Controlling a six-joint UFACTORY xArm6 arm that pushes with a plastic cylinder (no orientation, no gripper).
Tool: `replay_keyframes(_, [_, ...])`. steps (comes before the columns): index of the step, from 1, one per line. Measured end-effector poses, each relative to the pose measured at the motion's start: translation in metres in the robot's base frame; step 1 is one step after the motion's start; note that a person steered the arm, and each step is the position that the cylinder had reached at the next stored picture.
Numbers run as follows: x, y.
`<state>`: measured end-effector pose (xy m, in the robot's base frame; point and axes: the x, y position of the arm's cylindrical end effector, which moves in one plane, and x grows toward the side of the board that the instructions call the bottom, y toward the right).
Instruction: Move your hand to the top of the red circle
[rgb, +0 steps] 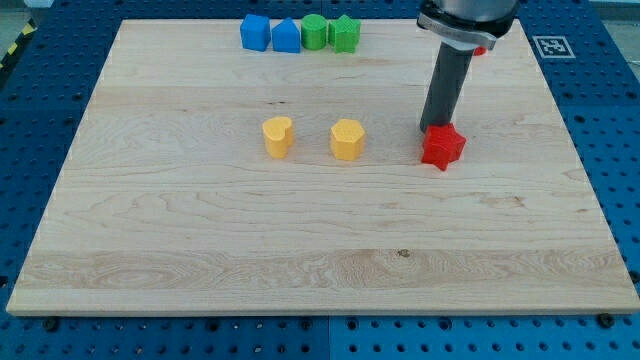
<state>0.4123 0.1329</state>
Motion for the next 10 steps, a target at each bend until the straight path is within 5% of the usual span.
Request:
replay_keyframes(4, [-0.039,0.07])
replay_keyframes(7, [-0.188,0.161])
replay_keyframes(8, [-0.221,0.149])
replay_keyframes(10, [-0.221,0.101])
